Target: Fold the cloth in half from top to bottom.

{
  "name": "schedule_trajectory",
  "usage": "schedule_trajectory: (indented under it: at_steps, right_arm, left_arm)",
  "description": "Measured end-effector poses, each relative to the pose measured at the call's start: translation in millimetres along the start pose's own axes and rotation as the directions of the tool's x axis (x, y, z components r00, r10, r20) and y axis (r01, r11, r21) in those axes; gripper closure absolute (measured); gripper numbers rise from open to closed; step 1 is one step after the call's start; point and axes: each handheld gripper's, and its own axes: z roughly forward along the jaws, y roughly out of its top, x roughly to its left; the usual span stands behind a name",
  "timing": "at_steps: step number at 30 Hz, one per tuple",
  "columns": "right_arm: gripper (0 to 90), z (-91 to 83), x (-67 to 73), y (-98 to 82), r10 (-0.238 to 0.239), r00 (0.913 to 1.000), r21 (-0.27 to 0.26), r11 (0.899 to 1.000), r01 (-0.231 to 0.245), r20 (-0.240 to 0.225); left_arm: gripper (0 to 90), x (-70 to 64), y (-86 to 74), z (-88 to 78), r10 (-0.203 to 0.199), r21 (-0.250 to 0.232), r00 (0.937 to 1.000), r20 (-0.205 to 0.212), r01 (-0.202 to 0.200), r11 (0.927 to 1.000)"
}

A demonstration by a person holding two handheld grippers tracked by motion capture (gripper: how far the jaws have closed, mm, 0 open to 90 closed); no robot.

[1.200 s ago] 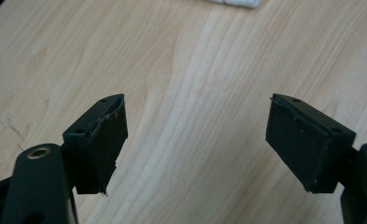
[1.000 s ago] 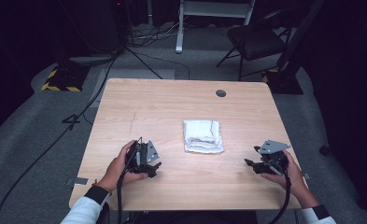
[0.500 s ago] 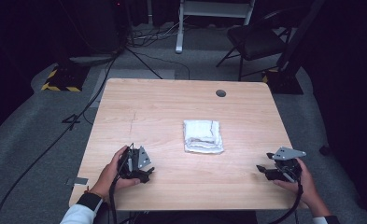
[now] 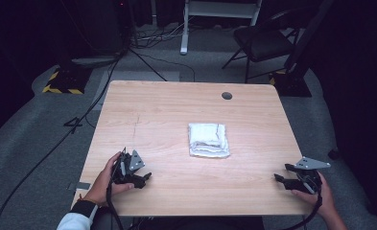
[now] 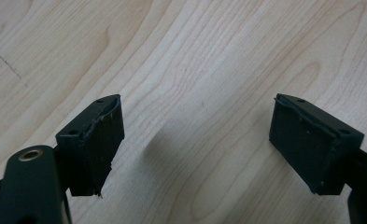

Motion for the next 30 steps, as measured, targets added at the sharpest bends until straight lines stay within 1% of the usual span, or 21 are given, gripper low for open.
schedule_trajectory:
  at_steps: [2,4,5,6,7,8,10,13,15,16,17,20,21,25,28,30]
  right_arm:
    - [30.1,-1.6,-3.8,-5.4,0.030,0.9996,-0.017,0.999,-0.030,-0.004]
    - [30.3,-2.9,-6.4,-9.9,0.058,0.9982,-0.031,0.998,-0.059,-0.010]
    - [30.3,-3.7,-6.9,-11.2,0.059,0.9982,-0.036,0.998,-0.059,-0.007]
    - [30.2,-4.2,-7.2,-12.6,0.057,0.9983,-0.041,0.998,-0.058,-0.006]
    - [30.0,-4.5,-7.3,-13.7,0.062,0.9981,-0.047,0.997,-0.062,-0.007]
    - [29.6,-4.5,-7.8,-14.8,0.061,0.9981,-0.053,0.997,-0.062,-0.008]
    - [28.8,-4.3,-7.9,-15.6,0.067,0.9978,-0.060,0.996,-0.067,-0.008]
    - [28.9,-4.2,-7.8,-15.6,0.066,0.9978,-0.060,0.996,-0.066,-0.007]
    - [28.9,-4.0,-7.4,-15.4,0.071,0.9975,-0.060,0.996,-0.071,0.000]
    - [28.9,-3.8,-7.3,-15.2,0.073,0.9973,-0.060,0.996,-0.073,0.002]
    - [28.9,-3.7,-7.4,-15.1,0.074,0.9973,-0.060,0.995,-0.074,0.003]
    - [28.9,-3.6,-7.4,-15.1,0.074,0.9973,-0.061,0.995,-0.074,0.003]
    - [28.9,-3.6,-7.6,-15.2,0.077,0.9970,-0.061,0.995,-0.077,0.005]
    - [28.9,-4.2,-8.4,-15.7,0.098,0.9948,-0.061,0.993,-0.097,0.025]
    - [28.9,-4.1,-8.8,-15.8,0.096,0.9950,-0.063,0.994,-0.094,0.029]
    - [28.9,-4.1,-8.9,-15.7,0.096,0.9950,-0.063,0.994,-0.094,0.029]
  left_arm:
    - [18.2,3.8,-4.7,-1.3,-0.028,-0.006,0.9996,0.012,0.028,0.9996]
    - [18.3,8.7,-10.6,-2.0,-0.072,-0.016,0.9965,0.042,0.073,0.9972]
    - [18.3,11.2,-13.7,-2.3,-0.096,-0.020,0.9937,0.058,0.097,0.9951]
    - [18.2,12.7,-16.5,-2.3,-0.125,-0.024,0.9895,0.072,0.127,0.9917]
    - [18.1,14.0,-19.1,-2.1,-0.145,-0.031,0.9857,0.086,0.148,0.9885]
    - [18.1,14.9,-21.4,-2.0,-0.163,-0.038,0.9825,0.091,0.167,0.9852]
    - [17.5,15.8,-25.9,-1.6,-0.164,-0.066,0.9816,0.098,0.171,0.9832]
    - [17.2,15.4,-26.4,-2.1,-0.174,-0.063,0.9806,0.091,0.180,0.9816]
    - [17.2,15.4,-26.6,-2.6,-0.171,-0.063,0.9818,0.082,0.177,0.9822]
    - [17.2,14.9,-26.9,-2.7,-0.181,-0.063,0.9800,0.083,0.187,0.9804]
    - [17.2,14.7,-27.0,-2.8,-0.184,-0.063,0.9795,0.082,0.189,0.9799]
    - [16.8,14.6,-26.9,-2.5,-0.186,-0.064,0.9790,0.082,0.192,0.9794]
    - [16.8,15.1,-26.8,-2.6,-0.180,-0.063,0.9803,0.081,0.185,0.9807]
    - [16.8,14.6,-26.9,-2.6,-0.185,-0.063,0.9792,0.082,0.191,0.9796]
    - [16.8,14.6,-26.9,-2.6,-0.186,-0.063,0.9792,0.082,0.191,0.9796]
    - [16.8,15.0,-26.8,-2.6,-0.181,-0.063,0.9803,0.080,0.186,0.9806]
